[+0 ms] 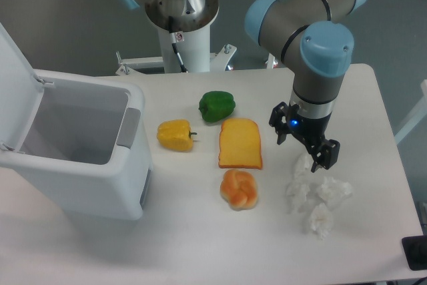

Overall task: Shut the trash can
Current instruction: 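Raise the open gripper up and away from the tissues toward the trash can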

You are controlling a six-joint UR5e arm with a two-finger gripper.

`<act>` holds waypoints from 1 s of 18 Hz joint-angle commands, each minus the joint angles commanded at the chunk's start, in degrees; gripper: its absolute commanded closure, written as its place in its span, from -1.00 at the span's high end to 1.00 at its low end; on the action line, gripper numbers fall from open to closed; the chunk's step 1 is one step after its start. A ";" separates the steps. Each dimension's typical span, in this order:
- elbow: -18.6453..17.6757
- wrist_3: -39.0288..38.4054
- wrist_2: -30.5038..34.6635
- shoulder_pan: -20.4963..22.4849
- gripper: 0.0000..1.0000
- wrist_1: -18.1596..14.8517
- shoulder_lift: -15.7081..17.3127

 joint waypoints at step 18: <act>-10.98 -12.19 0.79 -0.26 1.00 -0.88 12.47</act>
